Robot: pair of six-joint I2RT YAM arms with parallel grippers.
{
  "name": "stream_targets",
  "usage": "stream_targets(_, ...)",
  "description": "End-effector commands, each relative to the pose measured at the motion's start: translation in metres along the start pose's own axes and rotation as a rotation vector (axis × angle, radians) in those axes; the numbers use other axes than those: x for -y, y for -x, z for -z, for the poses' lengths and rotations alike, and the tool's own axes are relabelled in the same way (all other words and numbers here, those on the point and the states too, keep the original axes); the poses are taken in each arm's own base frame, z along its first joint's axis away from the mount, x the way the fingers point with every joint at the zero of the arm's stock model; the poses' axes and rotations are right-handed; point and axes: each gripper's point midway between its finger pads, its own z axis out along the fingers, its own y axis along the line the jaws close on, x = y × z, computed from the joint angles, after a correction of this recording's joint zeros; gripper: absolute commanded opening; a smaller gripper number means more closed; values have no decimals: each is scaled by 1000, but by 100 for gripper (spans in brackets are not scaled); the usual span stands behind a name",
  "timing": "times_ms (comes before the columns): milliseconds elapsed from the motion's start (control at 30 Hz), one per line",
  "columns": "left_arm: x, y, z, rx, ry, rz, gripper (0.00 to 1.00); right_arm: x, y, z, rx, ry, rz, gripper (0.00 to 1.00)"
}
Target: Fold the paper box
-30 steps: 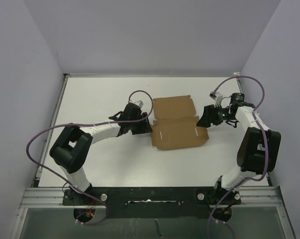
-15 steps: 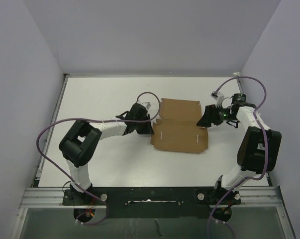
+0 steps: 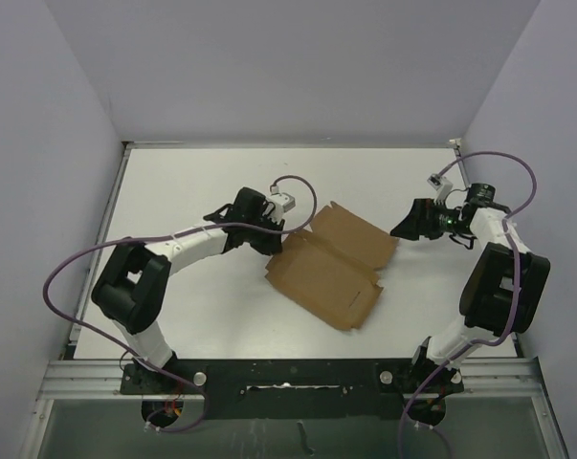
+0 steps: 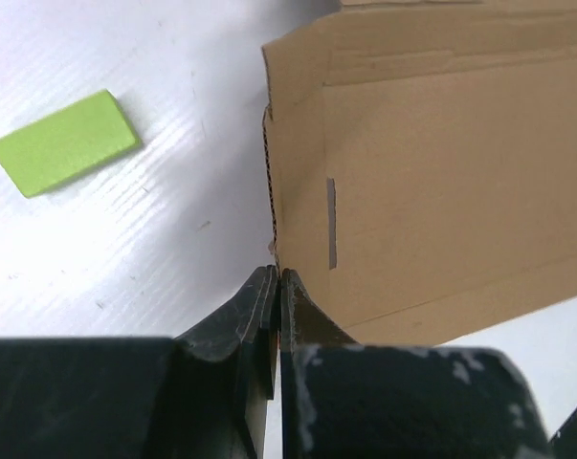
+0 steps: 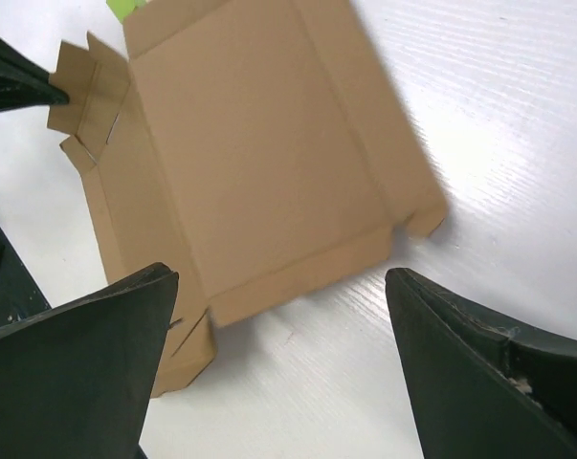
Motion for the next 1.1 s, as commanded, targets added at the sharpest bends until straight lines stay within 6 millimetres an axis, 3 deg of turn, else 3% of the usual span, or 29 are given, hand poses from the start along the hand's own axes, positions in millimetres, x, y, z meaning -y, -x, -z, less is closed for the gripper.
stream_targets(0, 12, 10, 21, -65, -54, -122, 0, -1, 8, 5, 57, 31, -45, 95)
stream_targets(133, 13, -1, 21, -215, -68, -95, 0, -14, 0, -7, 74, 149, -164, 95)
stream_targets(300, 10, -4, 16, -272, -59, -90, 0, -13, -6, -13, 76, 142, -203, 94)
stream_targets(567, 0, 26, 14, -212, 36, -60, 28, -10, -4, -13, 79, 132, -190, 93)
stream_targets(667, -8, 42, 27, -115, 109, -53, 36, -11, -4, -12, 77, 131, -178, 93)
stream_targets(767, -11, 58, 54, 48, 151, -27, 39, -17, -1, -12, 72, 124, -130, 93)
stream_targets(800, -14, 66, 61, 129, 148, -3, 40, -20, 0, -12, 71, 126, -113, 93)
stream_targets(933, -31, 54, 78, 323, -22, 329, 41, -28, 1, -17, 53, 122, -52, 93)
stream_targets(1033, -29, 38, 82, 327, -239, 568, 41, -31, 1, -18, 46, 131, -48, 93)
stream_targets(1067, -25, 20, 75, 267, -250, 603, 43, -31, 1, -18, 46, 132, -49, 93)
